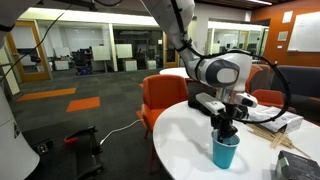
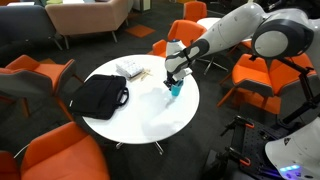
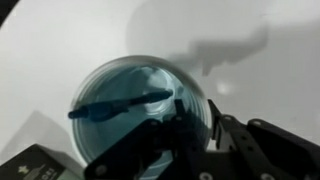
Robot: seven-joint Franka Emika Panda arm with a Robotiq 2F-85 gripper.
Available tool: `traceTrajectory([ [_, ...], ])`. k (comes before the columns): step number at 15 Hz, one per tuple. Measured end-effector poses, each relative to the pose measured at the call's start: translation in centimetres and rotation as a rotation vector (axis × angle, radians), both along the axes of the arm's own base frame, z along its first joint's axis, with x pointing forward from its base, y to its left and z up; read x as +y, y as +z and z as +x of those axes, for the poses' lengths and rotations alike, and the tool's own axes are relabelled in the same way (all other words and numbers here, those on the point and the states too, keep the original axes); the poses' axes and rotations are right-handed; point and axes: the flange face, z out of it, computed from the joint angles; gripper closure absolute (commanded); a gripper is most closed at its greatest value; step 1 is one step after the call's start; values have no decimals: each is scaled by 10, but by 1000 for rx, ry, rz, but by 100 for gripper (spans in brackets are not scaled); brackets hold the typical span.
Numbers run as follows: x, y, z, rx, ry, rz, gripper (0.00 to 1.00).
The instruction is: Slide the cup to the left
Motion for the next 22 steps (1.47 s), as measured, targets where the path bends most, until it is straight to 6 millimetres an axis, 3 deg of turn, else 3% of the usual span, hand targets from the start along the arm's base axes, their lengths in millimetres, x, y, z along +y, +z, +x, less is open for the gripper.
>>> traceTrajectory([
  [6, 12, 2, 5, -5, 20, -3, 100],
  [10, 37, 9, 15, -20, 58, 0, 100],
  [17, 142, 8, 27, -15, 241, 1, 100],
  [22, 213, 5, 19, 3, 381, -11, 100],
])
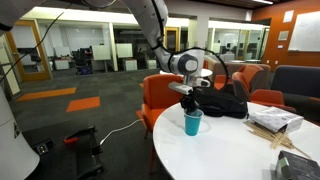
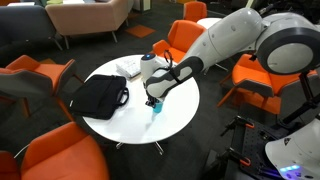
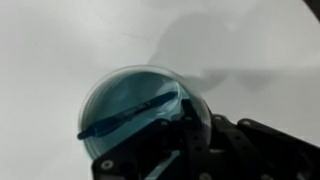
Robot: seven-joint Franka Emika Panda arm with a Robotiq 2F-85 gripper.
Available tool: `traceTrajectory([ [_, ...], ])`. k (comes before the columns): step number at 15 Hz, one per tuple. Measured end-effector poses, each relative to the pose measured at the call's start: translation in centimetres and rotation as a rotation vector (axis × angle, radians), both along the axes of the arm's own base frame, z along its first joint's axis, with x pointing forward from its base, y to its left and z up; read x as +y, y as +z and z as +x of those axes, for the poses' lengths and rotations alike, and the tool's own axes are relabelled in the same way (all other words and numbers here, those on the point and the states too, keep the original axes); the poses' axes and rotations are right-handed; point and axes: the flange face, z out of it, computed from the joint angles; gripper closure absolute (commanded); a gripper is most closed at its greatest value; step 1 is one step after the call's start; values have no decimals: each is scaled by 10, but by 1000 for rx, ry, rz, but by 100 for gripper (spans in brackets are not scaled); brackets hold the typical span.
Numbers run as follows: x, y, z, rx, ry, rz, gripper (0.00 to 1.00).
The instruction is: Slide the cup to the left
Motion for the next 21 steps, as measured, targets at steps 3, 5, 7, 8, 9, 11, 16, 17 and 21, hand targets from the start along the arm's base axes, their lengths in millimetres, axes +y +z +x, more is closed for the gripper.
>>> traceTrajectory([
  [3, 31, -2, -14, 23, 75, -20, 100],
  [5, 41, -1, -24, 35, 94, -24, 100],
  [7, 44, 5, -31, 42, 102, -27, 74],
  [8, 44, 9, -34, 43, 97, -35, 68],
  [9, 42, 13, -36, 41, 89, -49, 59],
  [11, 39, 22, -40, 33, 78, -79, 41],
  [16, 52, 81, -48, -23, 90, -66, 1],
  [17, 57, 97, -51, -40, 97, -56, 0],
  [21, 56, 166, -71, -108, 94, -42, 0],
])
